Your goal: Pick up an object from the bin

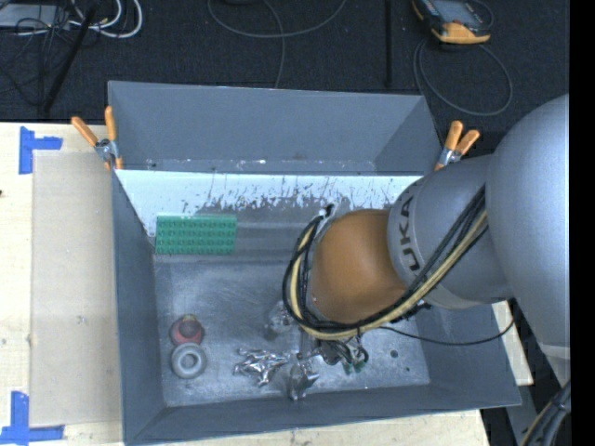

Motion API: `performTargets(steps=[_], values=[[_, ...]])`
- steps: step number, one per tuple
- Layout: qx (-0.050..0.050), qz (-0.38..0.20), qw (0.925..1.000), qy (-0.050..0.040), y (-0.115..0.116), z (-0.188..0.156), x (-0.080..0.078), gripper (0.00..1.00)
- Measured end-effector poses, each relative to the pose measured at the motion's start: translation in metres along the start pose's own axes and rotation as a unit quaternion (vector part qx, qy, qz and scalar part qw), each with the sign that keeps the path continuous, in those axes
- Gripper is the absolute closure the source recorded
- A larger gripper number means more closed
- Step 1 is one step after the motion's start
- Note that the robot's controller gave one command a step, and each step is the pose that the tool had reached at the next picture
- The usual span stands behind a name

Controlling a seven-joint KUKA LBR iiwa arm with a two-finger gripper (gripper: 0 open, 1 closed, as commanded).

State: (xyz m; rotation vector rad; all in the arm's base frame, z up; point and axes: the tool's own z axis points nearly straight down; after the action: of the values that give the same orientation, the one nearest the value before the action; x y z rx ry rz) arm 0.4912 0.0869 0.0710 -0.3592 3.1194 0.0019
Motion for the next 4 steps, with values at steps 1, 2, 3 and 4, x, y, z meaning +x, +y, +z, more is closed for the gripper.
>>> performTargets(steps=[1,2,3,4], values=[[0.000,0.000,1.0000,0.0025,0.0004,-0.0006,0.0009,1.00],[0.000,0.001,1.0000,0.0000,0.0000,0.0000,0.0000,0.00],[0.000,0.001,1.0000,0.0027,0.0004,-0.0006,0.0010,1.00],[0.000,0.002,1.0000,0.0001,0.0000,0.0000,0.0000,0.00]])
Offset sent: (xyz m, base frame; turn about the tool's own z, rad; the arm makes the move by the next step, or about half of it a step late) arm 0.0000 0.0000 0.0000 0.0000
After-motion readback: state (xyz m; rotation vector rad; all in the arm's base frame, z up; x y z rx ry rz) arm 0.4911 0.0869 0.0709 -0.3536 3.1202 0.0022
